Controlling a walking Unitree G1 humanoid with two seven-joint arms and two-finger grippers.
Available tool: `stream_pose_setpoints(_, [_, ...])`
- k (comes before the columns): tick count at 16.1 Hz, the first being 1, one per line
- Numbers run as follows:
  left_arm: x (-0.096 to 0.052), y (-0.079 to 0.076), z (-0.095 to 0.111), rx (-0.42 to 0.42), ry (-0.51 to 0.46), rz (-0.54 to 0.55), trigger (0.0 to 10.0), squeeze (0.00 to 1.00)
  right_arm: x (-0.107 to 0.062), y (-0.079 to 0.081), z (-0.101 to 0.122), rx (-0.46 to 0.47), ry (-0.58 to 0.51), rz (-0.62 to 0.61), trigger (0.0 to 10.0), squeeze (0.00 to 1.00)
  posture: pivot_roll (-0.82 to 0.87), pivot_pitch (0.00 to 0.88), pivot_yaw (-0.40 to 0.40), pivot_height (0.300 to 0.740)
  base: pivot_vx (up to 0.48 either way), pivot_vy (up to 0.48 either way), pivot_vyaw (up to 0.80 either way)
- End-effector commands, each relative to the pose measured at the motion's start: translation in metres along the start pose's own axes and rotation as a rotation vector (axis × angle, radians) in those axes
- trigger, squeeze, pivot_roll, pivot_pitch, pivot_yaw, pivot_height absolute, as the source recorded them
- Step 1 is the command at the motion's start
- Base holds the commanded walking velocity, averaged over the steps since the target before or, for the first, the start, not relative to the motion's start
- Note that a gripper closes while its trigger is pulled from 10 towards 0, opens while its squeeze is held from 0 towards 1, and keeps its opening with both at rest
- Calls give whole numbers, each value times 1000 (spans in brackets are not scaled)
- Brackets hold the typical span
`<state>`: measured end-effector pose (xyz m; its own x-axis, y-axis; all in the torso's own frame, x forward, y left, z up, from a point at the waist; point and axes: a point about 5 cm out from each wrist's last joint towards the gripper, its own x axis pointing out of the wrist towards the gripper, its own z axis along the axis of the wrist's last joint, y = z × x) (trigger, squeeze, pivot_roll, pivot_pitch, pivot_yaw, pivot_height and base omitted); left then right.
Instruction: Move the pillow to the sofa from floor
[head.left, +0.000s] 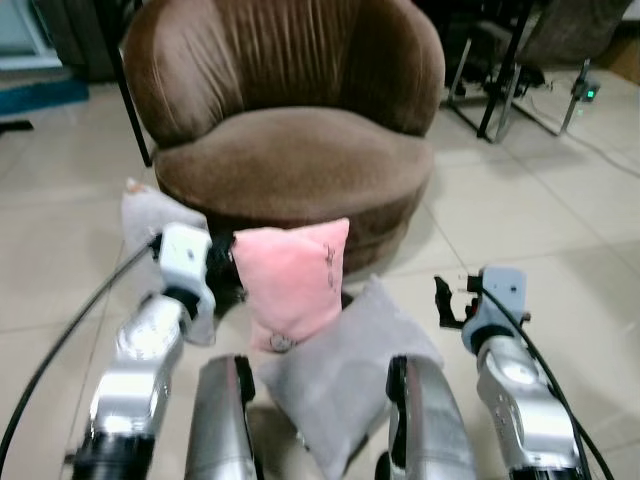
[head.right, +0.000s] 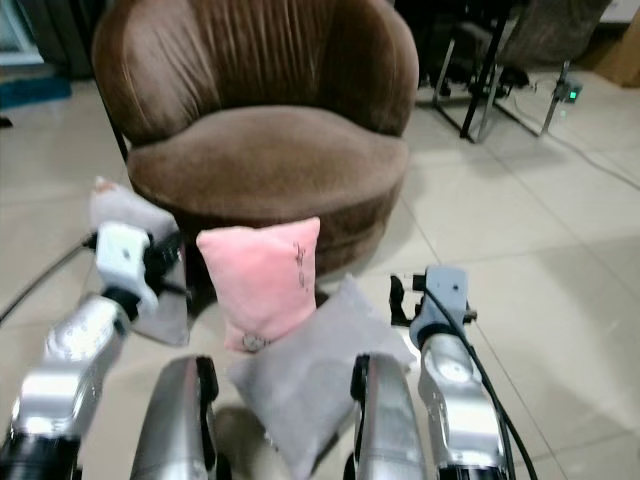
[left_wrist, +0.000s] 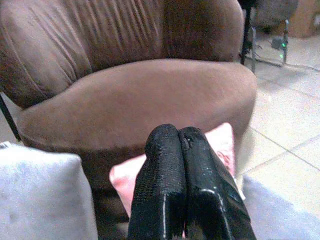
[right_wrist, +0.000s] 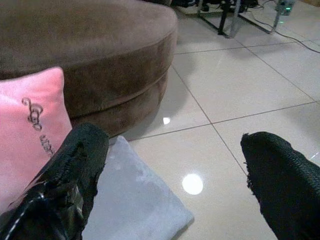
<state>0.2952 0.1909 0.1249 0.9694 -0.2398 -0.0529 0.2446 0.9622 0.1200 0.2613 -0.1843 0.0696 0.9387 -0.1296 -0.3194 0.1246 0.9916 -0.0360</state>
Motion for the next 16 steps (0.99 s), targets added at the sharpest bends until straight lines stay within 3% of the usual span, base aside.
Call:
stream_pose_setpoints(1, [7,9,6,14,-13,-9,10000,0,4,3,11,-33,-38,51,10000,0,-39,0,-32,430,0,0,0])
stream_pose_setpoints(5, [8,12,-1,15,20,-39,10000,0,5,8,16,-50,-56,112,10000,0,-28,0,-47,390,0,0,0])
stream_pose_setpoints(11, [24,11,-12,61,77,-106,10000,0,-4,18,21,-70,-74,223,10000,0,-41,0,-35,330,0,0,0])
stream_pose_setpoints(13, [29,10,-19,49,98,-109,10000,0,-11,17,18,-77,-70,236,10000,0,-70,0,-18,315,0,0,0])
stream_pose_setpoints(15, [42,-1,-22,-9,112,-175,10000,0,-27,5,20,-99,-82,230,10000,0,-143,0,5,300,0,0,0])
stream_pose_setpoints(16, [51,-6,-22,-48,114,-213,10000,478,-31,0,24,-107,-89,221,10000,0,-151,0,-6,300,0,0,0])
